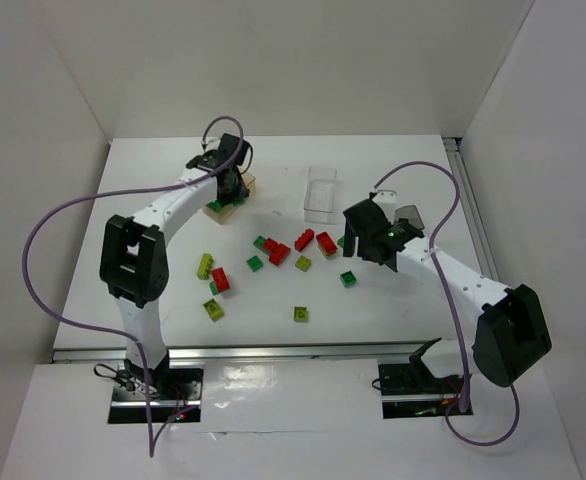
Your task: Sort the legos into containers by color
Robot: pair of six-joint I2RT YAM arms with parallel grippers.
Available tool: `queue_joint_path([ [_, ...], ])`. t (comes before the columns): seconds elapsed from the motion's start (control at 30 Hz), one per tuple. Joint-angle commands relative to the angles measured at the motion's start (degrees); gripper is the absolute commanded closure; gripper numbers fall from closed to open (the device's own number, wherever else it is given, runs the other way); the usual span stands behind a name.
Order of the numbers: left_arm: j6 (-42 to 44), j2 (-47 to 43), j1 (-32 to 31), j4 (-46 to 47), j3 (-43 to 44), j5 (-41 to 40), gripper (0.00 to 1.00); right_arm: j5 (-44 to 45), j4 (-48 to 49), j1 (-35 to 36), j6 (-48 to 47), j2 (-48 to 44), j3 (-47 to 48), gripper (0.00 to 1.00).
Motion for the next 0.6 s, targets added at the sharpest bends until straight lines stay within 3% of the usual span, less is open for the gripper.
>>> queue_joint_path([
  [0.0, 3.58, 3.55, 3.36, -2.51, 5.21, -3.66, 0.80, 1.14, 0.87, 0.46, 0.13, -1.19, 1.00, 0.00],
  [0.17, 4.73, 8.12, 6.44, -3.22, 12.15, -2.10, 0.78, 1.14, 0.35, 0.46, 0.13, -0.67, 1.53, 0.00],
  [0.27, 6.05, 11.02, 7.06, -4.09, 15.06, -0.51, 0.56, 1.14, -0.18, 0.46, 0.66, -0.66, 2.14, 0.00],
  [0.3, 6.05, 11.03, 7.06, -4.09, 15.07, -0.51, 0.38, 1.66, -0.18, 0.46, 0.66, -0.14, 2.67, 0.00],
  [0.37, 6.05, 11.03, 7.06, -4.09, 14.55, -0.51, 0.25, 1.66, -0.18, 0.46, 0.66, -0.14, 3.19, 0.00],
  [0.57, 7.45, 4.36, 5.75, -4.09, 11.47, -1.03, 0.27, -1.75, 1.65, 1.86, -0.04, -0.66, 3.73, 0.00],
])
